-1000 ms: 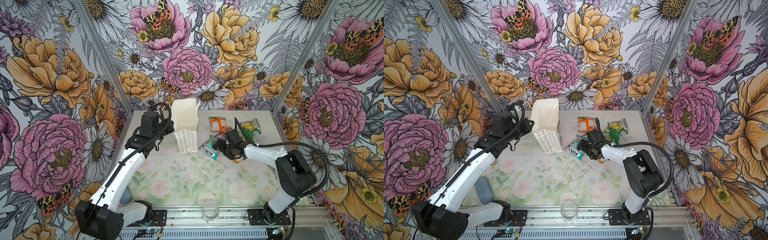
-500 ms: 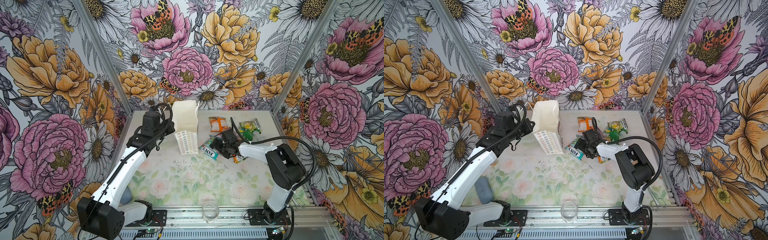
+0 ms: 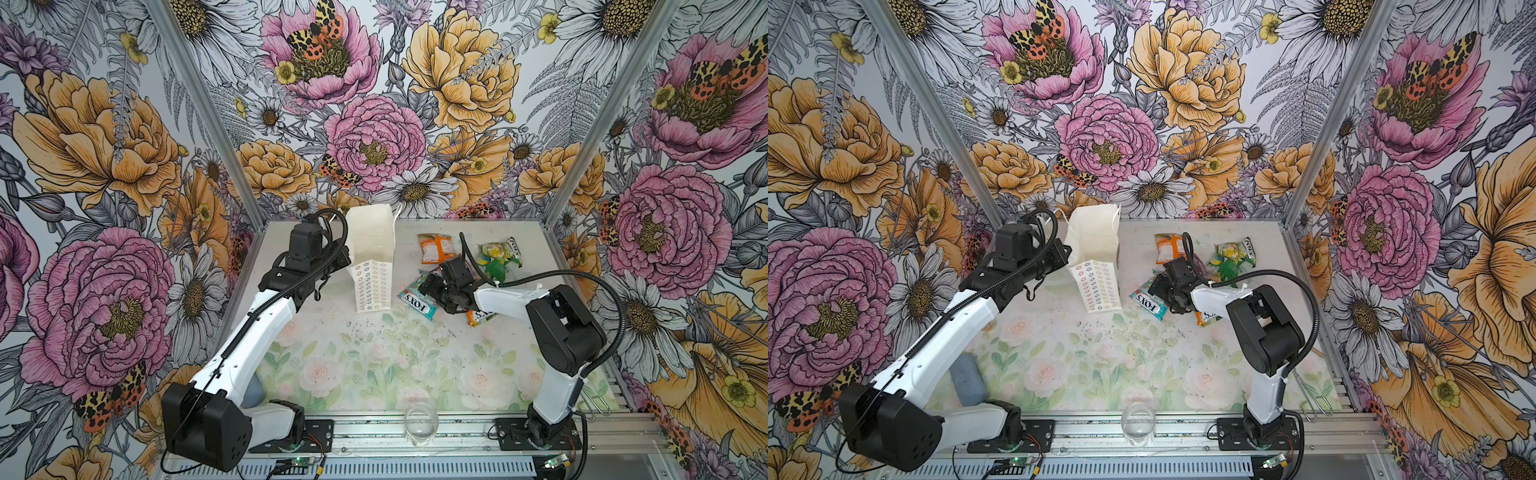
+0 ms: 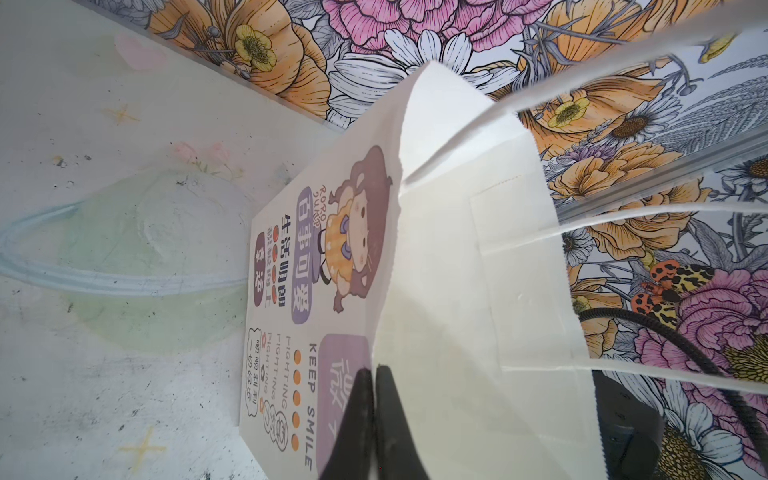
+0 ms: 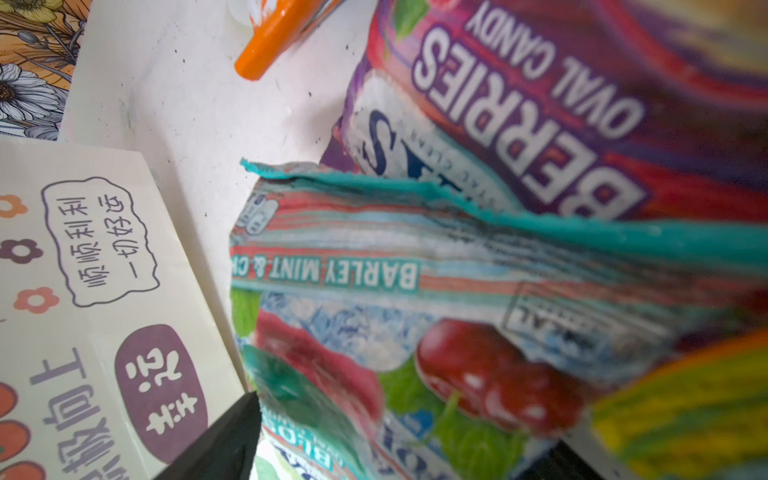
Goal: Place the snacks into the paper bag
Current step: 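Grasp the teal Fox's mint packet with the right gripper and lift it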
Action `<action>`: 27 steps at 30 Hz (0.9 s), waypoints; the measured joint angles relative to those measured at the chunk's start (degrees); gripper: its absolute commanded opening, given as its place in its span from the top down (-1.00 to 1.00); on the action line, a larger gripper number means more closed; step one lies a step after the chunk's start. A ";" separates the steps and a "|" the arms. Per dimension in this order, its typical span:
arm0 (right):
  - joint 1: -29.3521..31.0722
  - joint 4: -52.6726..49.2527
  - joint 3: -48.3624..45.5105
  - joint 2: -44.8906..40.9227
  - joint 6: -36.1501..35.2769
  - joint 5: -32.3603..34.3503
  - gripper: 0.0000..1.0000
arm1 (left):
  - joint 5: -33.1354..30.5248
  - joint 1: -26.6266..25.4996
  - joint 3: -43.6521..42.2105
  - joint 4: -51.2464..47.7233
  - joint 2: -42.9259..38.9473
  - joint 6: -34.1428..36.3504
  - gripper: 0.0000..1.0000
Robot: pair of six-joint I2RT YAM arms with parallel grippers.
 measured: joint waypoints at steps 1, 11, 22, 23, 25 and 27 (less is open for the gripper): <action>0.04 0.04 0.00 0.00 0.02 0.20 -0.72 | 0.00 0.00 -0.33 0.24 0.20 0.00 1.00; 0.15 -0.07 0.00 0.44 0.09 0.79 -0.34 | 2.71 0.00 -0.85 3.41 1.33 -0.04 1.00; 0.17 0.48 0.00 0.37 -0.35 0.81 0.27 | 4.76 0.00 -1.49 5.29 1.49 -0.04 1.00; 0.17 0.55 -0.02 0.26 -0.52 0.83 0.33 | 4.85 0.00 -1.51 5.33 1.49 -0.04 1.00; 0.17 0.90 -0.11 -0.09 -0.68 0.83 0.46 | 5.01 0.07 -1.64 5.55 1.49 -0.04 1.00; 0.42 1.22 -0.26 -0.63 -1.05 0.85 0.61 | 5.16 0.11 -1.81 5.57 1.49 -0.04 1.00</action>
